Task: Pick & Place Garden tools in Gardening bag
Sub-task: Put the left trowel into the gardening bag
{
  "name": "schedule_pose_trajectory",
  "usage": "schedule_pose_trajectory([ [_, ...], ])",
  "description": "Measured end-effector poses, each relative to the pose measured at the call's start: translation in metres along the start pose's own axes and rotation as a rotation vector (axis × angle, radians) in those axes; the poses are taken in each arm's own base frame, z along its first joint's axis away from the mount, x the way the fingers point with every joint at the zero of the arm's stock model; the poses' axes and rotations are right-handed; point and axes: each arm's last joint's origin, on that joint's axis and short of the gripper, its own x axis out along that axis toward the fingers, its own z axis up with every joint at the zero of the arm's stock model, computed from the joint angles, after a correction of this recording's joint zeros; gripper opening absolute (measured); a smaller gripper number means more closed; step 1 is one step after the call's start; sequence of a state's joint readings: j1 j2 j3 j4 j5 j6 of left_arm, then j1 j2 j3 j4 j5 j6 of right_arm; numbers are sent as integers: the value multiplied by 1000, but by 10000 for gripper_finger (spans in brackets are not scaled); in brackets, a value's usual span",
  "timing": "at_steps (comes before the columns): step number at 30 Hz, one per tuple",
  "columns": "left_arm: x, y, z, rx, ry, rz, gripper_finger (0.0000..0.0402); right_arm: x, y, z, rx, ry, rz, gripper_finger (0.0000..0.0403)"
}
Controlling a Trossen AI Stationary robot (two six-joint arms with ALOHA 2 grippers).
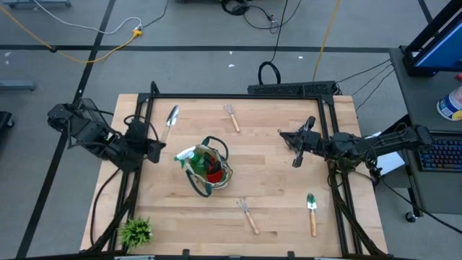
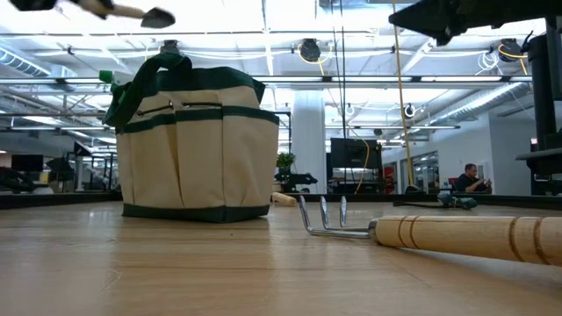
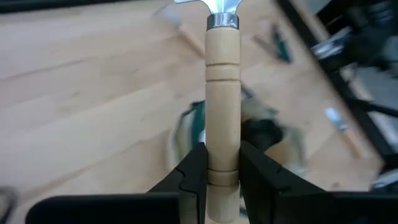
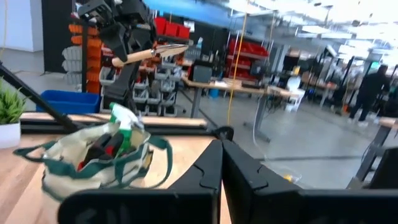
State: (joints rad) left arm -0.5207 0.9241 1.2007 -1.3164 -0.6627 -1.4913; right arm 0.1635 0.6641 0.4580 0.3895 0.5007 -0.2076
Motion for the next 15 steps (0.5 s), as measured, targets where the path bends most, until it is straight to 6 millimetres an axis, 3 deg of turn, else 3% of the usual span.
schedule_pose_trajectory([
  [15, 1, -44, 28, -37, -90, -398, 67, 14, 6, 9, -137, -147, -37, 0],
])
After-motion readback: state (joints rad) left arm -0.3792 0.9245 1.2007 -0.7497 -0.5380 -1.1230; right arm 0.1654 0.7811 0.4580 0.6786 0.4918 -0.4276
